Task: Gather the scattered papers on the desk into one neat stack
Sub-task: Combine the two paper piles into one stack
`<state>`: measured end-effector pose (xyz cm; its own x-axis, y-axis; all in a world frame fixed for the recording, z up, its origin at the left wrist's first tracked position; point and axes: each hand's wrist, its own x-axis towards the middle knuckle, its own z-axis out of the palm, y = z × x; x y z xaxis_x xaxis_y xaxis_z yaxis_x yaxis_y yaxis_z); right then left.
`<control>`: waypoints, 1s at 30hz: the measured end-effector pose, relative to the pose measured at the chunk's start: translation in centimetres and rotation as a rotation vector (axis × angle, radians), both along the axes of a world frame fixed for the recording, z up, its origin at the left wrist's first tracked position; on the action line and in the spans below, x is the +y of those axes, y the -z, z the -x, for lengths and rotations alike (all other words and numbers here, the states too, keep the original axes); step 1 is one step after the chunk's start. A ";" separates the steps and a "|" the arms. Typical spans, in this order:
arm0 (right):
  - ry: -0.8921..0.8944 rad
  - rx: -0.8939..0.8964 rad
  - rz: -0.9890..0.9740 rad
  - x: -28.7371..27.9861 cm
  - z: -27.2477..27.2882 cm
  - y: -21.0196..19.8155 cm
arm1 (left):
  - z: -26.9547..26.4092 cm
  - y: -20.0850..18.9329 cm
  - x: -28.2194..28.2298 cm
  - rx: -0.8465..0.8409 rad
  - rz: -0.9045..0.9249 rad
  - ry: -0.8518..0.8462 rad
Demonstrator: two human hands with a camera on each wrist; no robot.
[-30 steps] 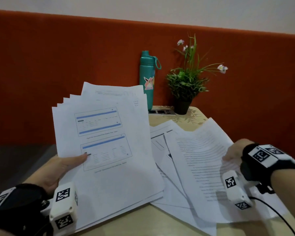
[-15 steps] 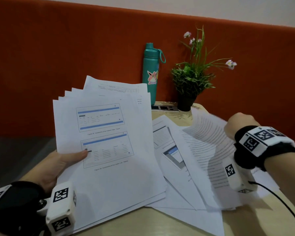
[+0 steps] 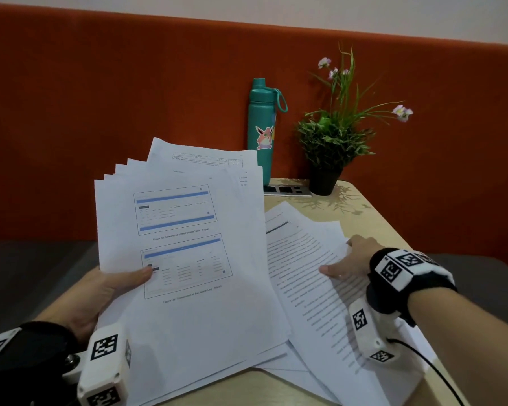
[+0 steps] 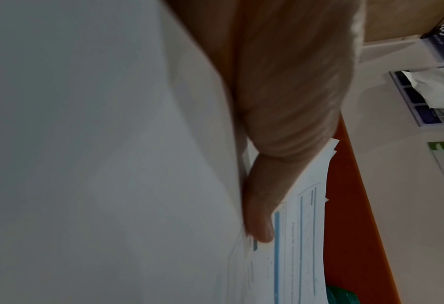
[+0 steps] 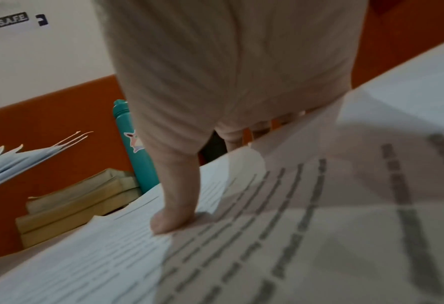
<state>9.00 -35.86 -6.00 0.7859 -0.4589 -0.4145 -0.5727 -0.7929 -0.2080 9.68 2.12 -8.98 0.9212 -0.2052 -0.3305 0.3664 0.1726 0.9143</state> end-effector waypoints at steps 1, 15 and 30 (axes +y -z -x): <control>-0.003 0.014 0.016 0.0 -0.1 0.0 | 0.0 0.0 0.0 0.002 0.000 0.002; -0.073 0.091 0.138 -0.5 -2.2 0.9 | 0.9 -0.6 -0.6 -0.017 0.029 -0.021; -0.177 0.049 0.215 -1.8 -2.0 0.1 | 0.7 -0.6 -0.6 -0.018 0.009 -0.010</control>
<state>10.99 -37.63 -6.12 0.8430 -0.3977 -0.3622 -0.4265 -0.9045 0.0006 8.97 1.49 -8.36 0.9291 -0.1986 -0.3119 0.3479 0.1841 0.9193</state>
